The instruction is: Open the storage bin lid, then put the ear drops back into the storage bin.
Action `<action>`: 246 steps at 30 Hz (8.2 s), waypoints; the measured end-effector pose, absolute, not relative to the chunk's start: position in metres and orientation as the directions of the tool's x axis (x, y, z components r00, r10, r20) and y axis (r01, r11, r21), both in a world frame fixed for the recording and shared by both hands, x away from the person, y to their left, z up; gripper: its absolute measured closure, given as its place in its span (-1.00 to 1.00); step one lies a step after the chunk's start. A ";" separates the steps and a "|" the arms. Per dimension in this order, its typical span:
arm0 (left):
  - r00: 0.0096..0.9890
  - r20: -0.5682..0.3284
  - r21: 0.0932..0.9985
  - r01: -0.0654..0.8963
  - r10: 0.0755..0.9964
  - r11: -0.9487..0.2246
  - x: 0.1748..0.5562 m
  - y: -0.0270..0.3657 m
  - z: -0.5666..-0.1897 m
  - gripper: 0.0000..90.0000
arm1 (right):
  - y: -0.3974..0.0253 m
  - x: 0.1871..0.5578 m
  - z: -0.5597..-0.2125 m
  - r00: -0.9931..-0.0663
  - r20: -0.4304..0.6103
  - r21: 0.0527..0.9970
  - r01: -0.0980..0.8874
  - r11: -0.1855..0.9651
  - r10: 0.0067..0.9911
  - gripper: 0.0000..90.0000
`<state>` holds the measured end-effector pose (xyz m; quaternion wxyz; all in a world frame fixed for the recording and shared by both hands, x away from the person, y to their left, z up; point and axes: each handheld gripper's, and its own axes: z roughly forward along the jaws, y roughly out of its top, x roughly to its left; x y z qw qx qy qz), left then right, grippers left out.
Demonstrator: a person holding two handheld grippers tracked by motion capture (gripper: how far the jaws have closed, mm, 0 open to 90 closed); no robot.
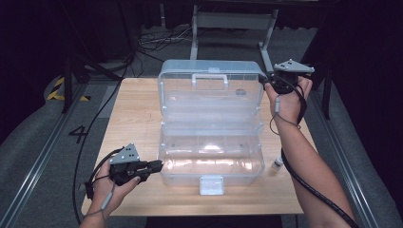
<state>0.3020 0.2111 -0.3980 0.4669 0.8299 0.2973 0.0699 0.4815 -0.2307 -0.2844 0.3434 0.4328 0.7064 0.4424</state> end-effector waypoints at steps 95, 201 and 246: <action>0.728 -0.156 0.810 0.481 0.667 -0.336 0.270 0.237 -0.396 0.77 | -0.232 0.590 -0.336 -0.398 0.054 0.834 0.522 0.177 0.916 0.87; 0.762 -0.157 0.816 0.458 0.629 -0.352 0.293 0.227 -0.393 0.72 | -0.337 0.486 -0.280 -0.487 0.156 0.893 0.442 0.088 0.860 0.40; 0.709 -0.146 0.834 0.463 0.690 -0.299 0.292 0.248 -0.384 0.70 | -0.353 0.419 -0.295 -0.666 0.051 0.707 0.550 0.444 0.744 0.09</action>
